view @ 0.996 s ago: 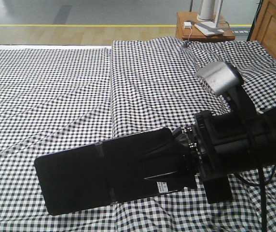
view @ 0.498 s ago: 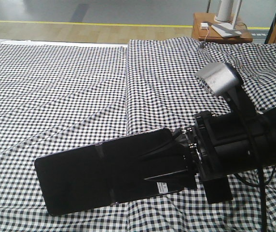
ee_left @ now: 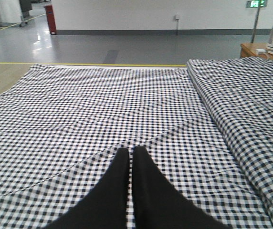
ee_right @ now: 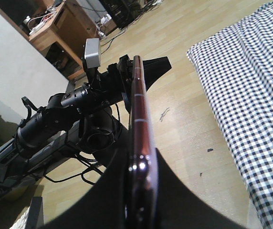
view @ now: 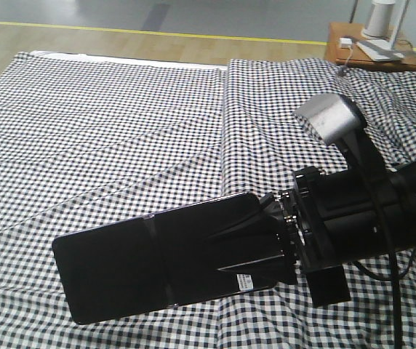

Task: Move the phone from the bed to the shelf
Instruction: 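Hold the phone in the right gripper while turning away from the bed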

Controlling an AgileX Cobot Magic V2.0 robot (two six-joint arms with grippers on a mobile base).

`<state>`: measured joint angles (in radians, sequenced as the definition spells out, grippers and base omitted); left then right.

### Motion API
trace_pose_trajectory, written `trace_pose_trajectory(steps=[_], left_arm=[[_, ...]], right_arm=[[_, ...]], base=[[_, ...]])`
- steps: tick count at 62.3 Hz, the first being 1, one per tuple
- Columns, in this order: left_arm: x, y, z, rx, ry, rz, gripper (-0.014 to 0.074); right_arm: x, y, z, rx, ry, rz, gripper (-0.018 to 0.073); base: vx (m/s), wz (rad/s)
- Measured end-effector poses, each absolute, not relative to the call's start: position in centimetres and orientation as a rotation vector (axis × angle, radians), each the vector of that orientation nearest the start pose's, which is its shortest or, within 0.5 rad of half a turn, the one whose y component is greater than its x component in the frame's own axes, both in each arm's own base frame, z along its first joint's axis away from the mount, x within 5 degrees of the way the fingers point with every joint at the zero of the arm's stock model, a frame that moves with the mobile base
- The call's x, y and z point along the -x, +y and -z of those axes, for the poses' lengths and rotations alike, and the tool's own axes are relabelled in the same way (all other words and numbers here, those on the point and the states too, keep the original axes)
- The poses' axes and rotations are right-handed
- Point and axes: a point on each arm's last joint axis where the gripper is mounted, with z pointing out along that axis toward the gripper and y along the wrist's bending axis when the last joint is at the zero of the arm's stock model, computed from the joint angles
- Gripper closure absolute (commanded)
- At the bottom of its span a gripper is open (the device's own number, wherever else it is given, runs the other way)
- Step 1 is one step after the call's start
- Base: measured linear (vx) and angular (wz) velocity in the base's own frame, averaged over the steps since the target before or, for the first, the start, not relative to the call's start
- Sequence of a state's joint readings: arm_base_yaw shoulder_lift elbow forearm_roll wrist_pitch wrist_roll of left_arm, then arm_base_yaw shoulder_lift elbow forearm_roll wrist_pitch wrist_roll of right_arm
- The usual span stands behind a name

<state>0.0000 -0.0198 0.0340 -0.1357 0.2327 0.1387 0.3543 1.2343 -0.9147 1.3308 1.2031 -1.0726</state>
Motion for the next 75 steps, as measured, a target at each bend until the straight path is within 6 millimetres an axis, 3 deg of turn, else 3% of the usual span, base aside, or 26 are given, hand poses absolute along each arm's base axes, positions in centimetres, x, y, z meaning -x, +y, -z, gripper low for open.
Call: trace_pose_trajectory(steps=[75], left_arm=[[-5.52,-0.29,-18.19,-0.029,1.728,0.022,0.0596]], right_arm=[[-17.71,15.35,-33.88,1.019,1.934,-1.447,0.0561]], base=[[-0.07,0.30]])
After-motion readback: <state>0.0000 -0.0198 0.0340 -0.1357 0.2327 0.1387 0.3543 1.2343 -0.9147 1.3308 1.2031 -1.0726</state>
